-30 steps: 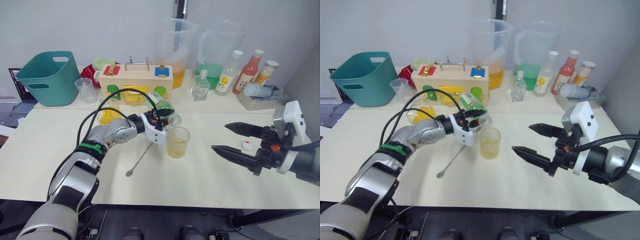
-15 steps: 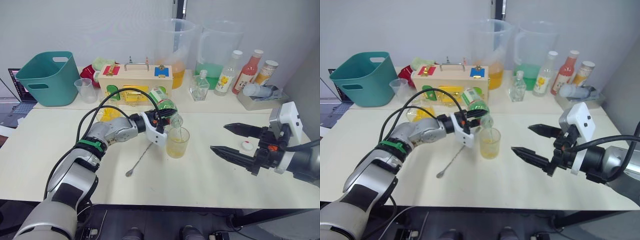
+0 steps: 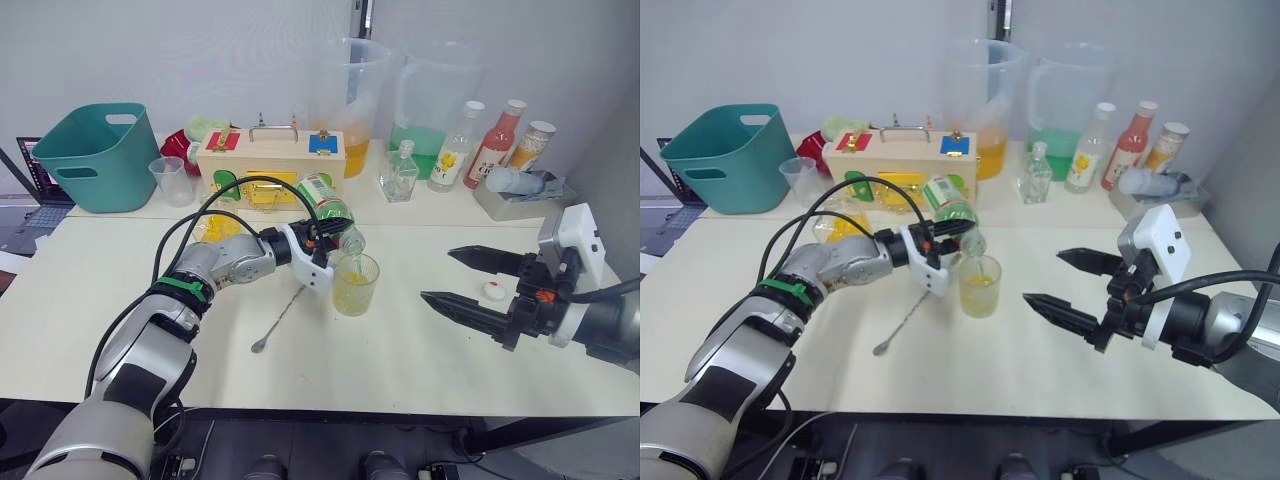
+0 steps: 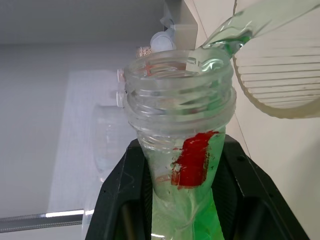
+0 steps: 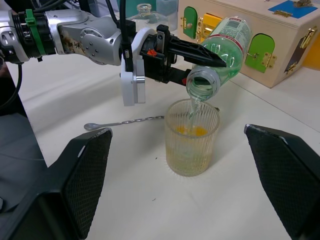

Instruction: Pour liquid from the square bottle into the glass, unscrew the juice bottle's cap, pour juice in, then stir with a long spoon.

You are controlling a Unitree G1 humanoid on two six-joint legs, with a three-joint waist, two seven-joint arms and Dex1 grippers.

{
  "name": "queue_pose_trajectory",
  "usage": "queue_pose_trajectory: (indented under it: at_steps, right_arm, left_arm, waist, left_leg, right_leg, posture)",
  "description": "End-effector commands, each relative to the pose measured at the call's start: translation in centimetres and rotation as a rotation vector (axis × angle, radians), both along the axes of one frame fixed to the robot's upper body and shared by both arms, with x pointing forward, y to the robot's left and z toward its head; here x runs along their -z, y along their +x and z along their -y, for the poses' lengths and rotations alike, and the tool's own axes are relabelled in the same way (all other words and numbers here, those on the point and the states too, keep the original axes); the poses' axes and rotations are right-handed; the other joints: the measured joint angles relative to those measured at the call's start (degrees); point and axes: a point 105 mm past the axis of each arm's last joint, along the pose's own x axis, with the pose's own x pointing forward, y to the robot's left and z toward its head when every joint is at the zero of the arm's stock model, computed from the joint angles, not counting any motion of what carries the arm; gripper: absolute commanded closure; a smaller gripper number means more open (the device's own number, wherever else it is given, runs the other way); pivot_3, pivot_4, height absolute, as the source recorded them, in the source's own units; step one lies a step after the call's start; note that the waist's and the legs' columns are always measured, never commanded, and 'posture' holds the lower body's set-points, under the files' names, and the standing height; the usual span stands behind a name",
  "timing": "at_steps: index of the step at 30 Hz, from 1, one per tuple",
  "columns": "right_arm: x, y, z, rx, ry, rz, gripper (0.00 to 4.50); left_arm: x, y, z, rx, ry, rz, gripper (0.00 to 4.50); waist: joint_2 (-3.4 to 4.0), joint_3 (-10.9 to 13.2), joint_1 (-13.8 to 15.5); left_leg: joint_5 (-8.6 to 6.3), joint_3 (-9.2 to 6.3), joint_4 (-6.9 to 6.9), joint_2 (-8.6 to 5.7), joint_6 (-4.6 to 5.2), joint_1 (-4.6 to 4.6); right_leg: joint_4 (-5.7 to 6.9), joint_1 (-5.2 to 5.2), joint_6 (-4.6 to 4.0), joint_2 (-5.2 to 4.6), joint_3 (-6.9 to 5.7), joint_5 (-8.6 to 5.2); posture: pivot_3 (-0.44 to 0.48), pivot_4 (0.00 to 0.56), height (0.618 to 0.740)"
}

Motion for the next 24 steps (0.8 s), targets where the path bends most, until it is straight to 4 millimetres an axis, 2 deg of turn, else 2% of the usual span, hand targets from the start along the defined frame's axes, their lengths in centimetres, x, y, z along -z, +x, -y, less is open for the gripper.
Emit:
queue_pose_trajectory:
  at_steps: [1, 12, 17, 24]
  right_arm:
    - [-0.9, -0.1, -0.1, -0.007, 0.006, 0.054, 0.00]
    - [-1.7, 0.3, -0.2, -0.031, 0.006, 0.077, 0.00]
    - [-2.2, 0.9, -0.4, -0.064, 0.009, 0.087, 0.00]
    - [-2.6, 2.1, -0.7, -0.136, 0.005, 0.085, 0.00]
  left_arm:
    - [-2.3, 0.2, 0.0, -0.004, -0.141, -0.046, 3.43]
    - [-4.8, -0.8, 0.1, 0.045, -0.319, -0.188, 3.43]
    - [-7.0, 1.1, -2.1, -0.044, -0.611, -0.466, 3.43]
    - [-9.6, -0.2, -4.8, -0.015, -0.848, -0.705, 3.43]
  waist:
    - [0.00, 0.0, 0.0]
    - [0.01, 0.0, -0.1]
    - [0.02, 0.0, -0.3]
    - [0.02, 0.0, -0.7]
  left_leg:
    - [0.00, 0.00, 0.01, 0.00, 0.00, 0.00]
    - [-0.01, -0.01, 0.07, 0.01, 0.02, 0.01]
    - [-0.01, -0.01, 0.14, 0.01, 0.02, -0.01]
    - [-0.02, -0.04, 0.14, 0.04, 0.03, 0.02]
  right_leg:
    - [0.00, 0.00, 0.00, 0.00, 0.00, 0.00]
    - [0.04, 0.00, 0.00, 0.01, 0.00, 0.00]
    - [0.04, 0.01, 0.00, 0.01, -0.01, 0.00]
    - [0.09, -0.01, 0.00, 0.04, 0.00, 0.00]
  posture:
    - [0.000, 0.150, 0.740]
    - [0.000, 0.150, 0.740]
    - [0.000, 0.150, 0.740]
    - [0.000, 0.150, 0.740]
